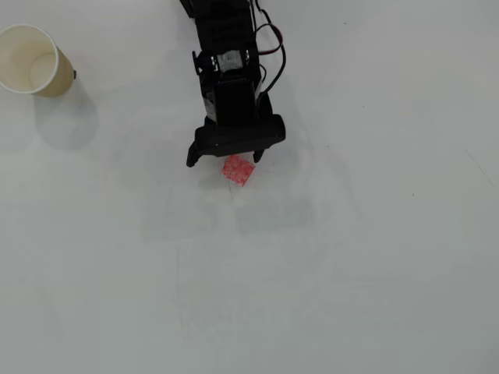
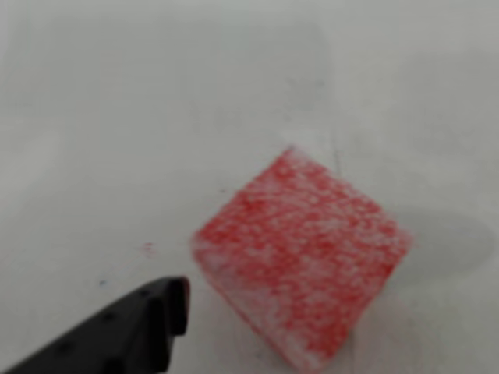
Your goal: Pick up the cube and drop it in the cup.
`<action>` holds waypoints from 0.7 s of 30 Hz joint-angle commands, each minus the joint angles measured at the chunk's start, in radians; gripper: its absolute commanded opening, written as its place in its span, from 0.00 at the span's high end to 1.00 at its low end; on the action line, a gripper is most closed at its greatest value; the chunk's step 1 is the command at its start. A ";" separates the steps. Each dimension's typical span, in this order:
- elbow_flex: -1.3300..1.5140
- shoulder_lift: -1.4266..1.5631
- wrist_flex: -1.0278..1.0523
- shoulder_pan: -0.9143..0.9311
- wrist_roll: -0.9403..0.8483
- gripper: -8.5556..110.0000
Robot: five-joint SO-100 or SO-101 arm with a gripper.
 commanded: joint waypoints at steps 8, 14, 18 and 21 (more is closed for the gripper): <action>-0.201 -0.130 -0.078 0.003 0.000 0.55; -0.233 -0.207 -0.110 0.014 -0.002 0.55; -0.256 -0.247 -0.120 0.029 -0.002 0.55; -0.267 -0.268 -0.124 0.035 -0.002 0.55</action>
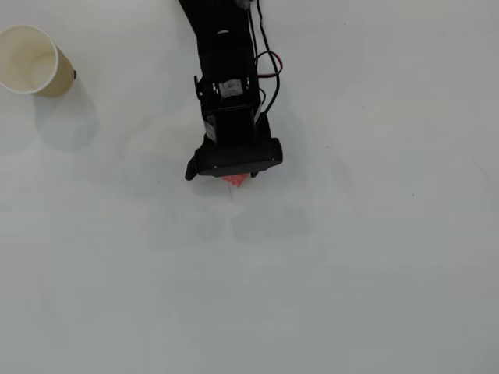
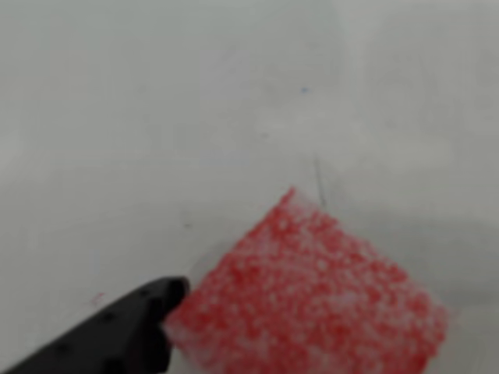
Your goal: Pick up the cube and drop it in the cup.
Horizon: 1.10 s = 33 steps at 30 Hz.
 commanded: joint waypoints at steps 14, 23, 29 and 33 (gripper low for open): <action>-0.091 0.002 -0.034 0.012 0.006 0.59; -0.049 0.026 -0.031 0.015 0.009 0.58; -0.006 0.051 -0.031 0.028 0.011 0.59; 0.021 0.066 -0.029 0.049 0.011 0.59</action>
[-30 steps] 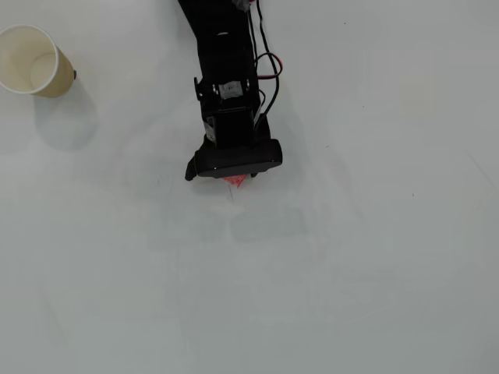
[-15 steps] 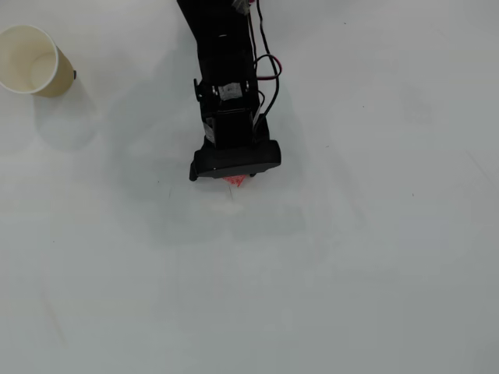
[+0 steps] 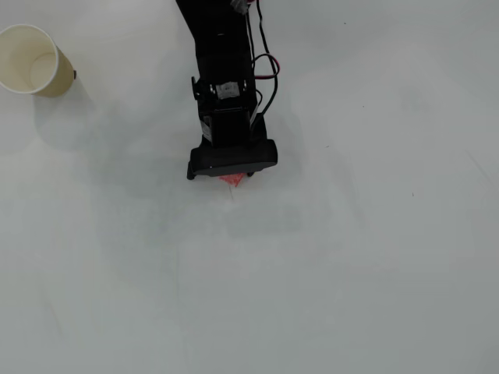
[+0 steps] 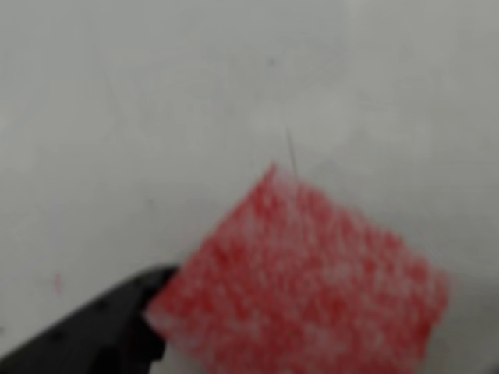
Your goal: Pick up the cube and drop it in the cup.
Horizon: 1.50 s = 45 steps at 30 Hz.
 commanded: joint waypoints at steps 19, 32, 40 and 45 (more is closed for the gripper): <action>0.040 0.130 -0.071 0.008 0.005 0.71; 0.041 0.133 -0.095 -0.005 0.009 0.86; 0.046 0.140 -0.095 -0.005 0.009 0.89; 0.046 0.186 -0.109 0.012 0.011 0.89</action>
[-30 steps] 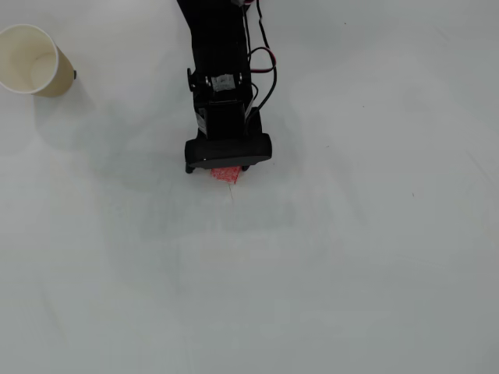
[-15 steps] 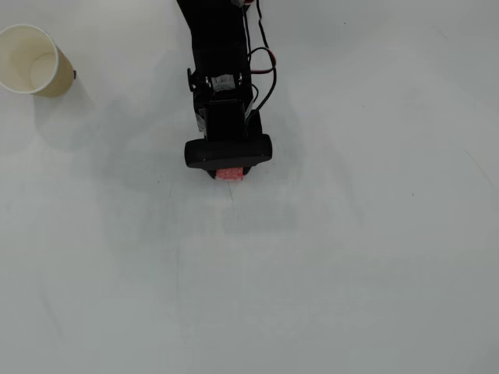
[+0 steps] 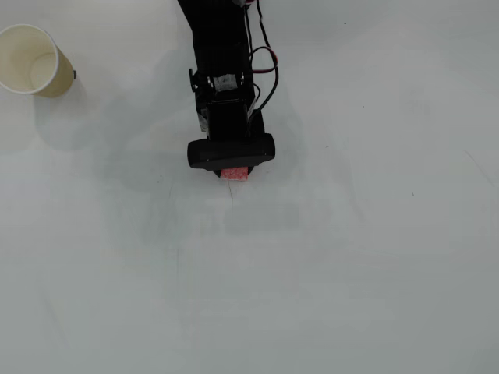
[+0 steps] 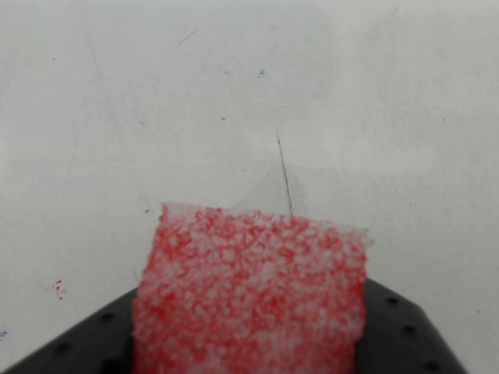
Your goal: Pick up the cube and drop it in the cup.
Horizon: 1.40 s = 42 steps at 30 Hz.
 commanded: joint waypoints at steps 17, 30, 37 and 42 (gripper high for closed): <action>0.215 0.693 -0.028 0.149 0.000 0.89; 0.291 1.003 0.023 0.325 -0.003 0.89; 0.291 1.091 0.081 0.465 -0.003 0.89; 0.291 1.147 0.114 0.595 -0.008 0.89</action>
